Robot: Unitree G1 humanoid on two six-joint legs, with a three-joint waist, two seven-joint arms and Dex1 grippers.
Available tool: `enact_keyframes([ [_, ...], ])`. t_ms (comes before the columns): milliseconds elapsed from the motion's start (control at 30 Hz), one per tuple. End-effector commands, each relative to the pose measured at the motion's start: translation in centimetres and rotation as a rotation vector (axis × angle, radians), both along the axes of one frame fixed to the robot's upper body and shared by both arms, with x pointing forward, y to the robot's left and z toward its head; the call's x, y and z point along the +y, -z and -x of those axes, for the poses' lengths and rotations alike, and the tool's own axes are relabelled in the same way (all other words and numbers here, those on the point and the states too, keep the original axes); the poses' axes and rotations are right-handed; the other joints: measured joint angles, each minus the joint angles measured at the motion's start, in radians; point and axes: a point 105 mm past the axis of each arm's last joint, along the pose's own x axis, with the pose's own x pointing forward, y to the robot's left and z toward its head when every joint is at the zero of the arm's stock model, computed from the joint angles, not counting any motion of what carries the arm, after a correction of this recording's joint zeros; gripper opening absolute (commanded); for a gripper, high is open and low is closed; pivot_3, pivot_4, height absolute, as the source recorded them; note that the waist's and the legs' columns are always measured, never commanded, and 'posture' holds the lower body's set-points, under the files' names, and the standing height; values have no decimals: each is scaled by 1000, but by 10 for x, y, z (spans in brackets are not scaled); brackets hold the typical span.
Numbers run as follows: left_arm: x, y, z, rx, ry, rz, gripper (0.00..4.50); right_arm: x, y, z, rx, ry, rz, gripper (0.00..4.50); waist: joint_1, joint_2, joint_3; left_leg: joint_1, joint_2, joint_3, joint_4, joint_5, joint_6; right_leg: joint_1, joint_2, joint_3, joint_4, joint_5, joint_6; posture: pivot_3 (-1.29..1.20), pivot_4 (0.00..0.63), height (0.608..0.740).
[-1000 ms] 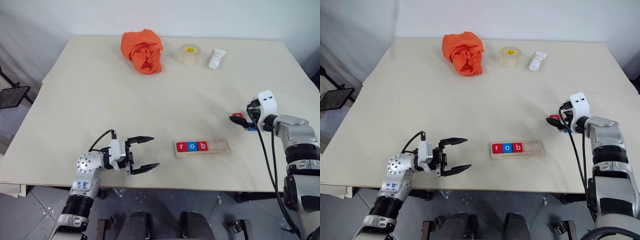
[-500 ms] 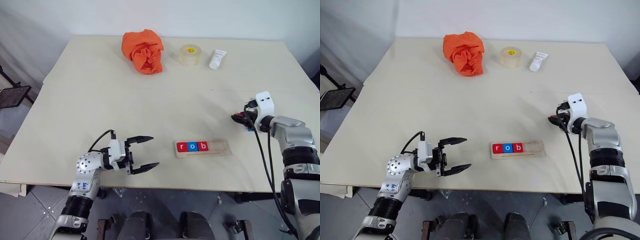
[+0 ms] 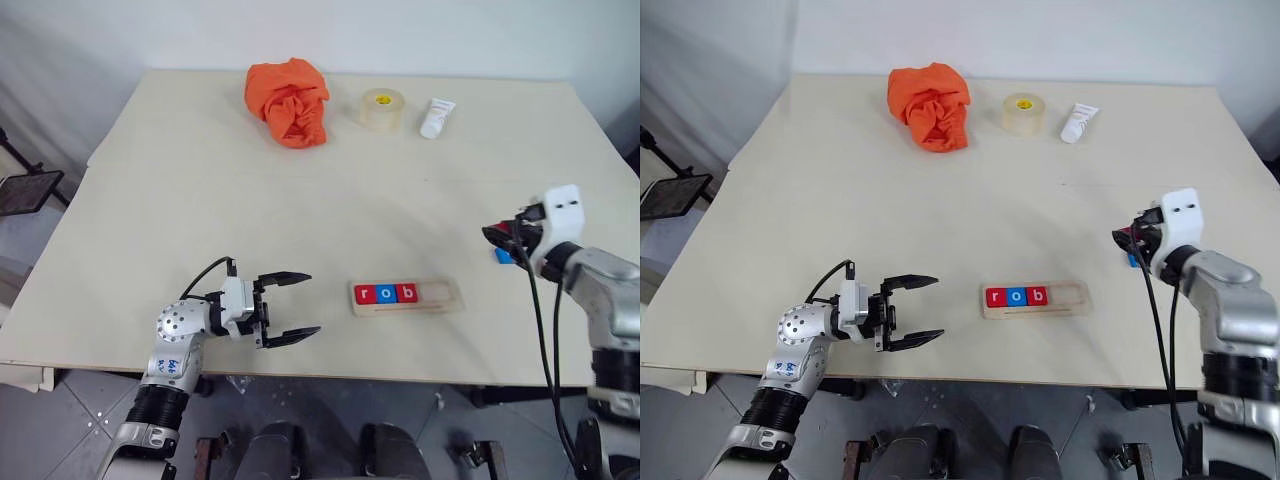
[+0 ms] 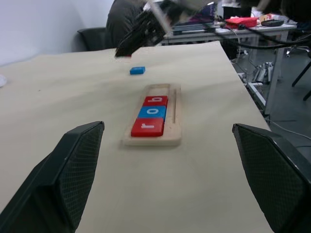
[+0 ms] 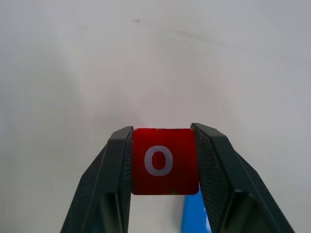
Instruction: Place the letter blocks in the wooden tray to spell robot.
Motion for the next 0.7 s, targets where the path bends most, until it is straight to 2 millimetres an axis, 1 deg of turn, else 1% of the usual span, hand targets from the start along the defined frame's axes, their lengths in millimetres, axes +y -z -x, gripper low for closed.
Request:
enact_keyframes([
  [33,1,-5,-1,-22,11,8,4500,2,-15,25,-35,33,-7,1453,4,0,0,0,0,0,0,0,0,0,0,0,0,0,0,0,150,740],
  [167,-1,-4,-2,-16,28,7,4500,7,3,50,13,82,-36,1453,12,0,0,1,0,1,0,0,0,0,0,1,0,0,0,0,150,740],
  [267,-2,-5,-3,-15,34,8,4500,13,15,60,39,99,-56,1453,12,0,0,0,0,1,0,0,0,0,0,1,0,0,0,0,150,740],
  [333,-3,-5,-4,-14,45,8,4500,16,32,66,76,124,-78,1453,13,0,0,1,-1,1,0,0,0,0,0,2,0,0,0,0,150,740],
  [400,-4,-5,-4,-14,49,8,4500,17,41,69,90,139,-89,1453,12,0,0,1,-1,1,0,0,0,0,0,2,0,0,0,0,150,740],
  [567,-4,-6,-4,-15,53,6,4500,15,51,68,105,177,-92,1453,11,0,0,2,-1,2,0,0,0,0,0,3,0,0,0,0,150,740],
  [700,-4,-6,-4,-16,55,5,4500,11,54,67,100,204,-86,1453,11,0,0,2,-1,2,0,0,0,0,0,3,0,0,0,0,150,740],
])
